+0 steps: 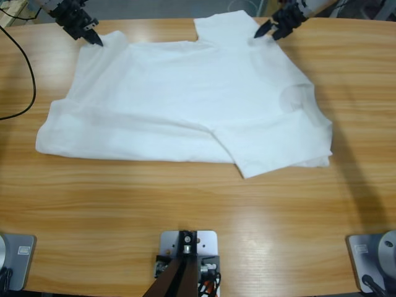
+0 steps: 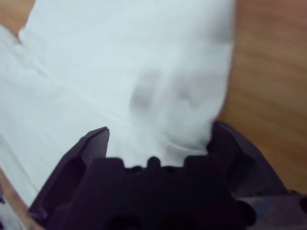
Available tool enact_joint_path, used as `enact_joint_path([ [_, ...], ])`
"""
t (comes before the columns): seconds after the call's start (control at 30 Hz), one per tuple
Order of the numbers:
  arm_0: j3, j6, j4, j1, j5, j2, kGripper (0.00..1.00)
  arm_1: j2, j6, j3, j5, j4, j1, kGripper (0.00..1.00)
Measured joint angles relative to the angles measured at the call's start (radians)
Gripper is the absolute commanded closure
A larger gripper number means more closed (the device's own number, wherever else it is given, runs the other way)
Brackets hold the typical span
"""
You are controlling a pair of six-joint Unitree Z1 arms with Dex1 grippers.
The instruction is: Fold clothes
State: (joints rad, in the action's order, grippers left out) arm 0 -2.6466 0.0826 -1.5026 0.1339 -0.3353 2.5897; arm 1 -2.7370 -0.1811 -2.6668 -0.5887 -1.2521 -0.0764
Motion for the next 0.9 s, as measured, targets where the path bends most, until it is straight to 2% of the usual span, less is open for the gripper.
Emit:
enact_joint_path([
  [0.2,0.000,-0.006,0.000,0.000,0.000,-0.008,1.000,-0.006,-0.003,-0.015,0.000,-0.022,-0.001,0.196],
  [0.3,0.000,-0.008,0.000,0.000,0.000,-0.016,1.000,-0.008,-0.003,-0.016,-0.001,-0.022,0.000,0.956],
  [0.33,0.000,-0.009,0.000,0.000,0.000,-0.018,1.000,-0.009,0.002,-0.017,-0.006,-0.019,0.002,1.000],
  [0.9,0.000,-0.012,0.000,0.000,0.006,-0.021,1.000,-0.033,0.047,-0.017,-0.036,-0.013,0.062,1.000],
])
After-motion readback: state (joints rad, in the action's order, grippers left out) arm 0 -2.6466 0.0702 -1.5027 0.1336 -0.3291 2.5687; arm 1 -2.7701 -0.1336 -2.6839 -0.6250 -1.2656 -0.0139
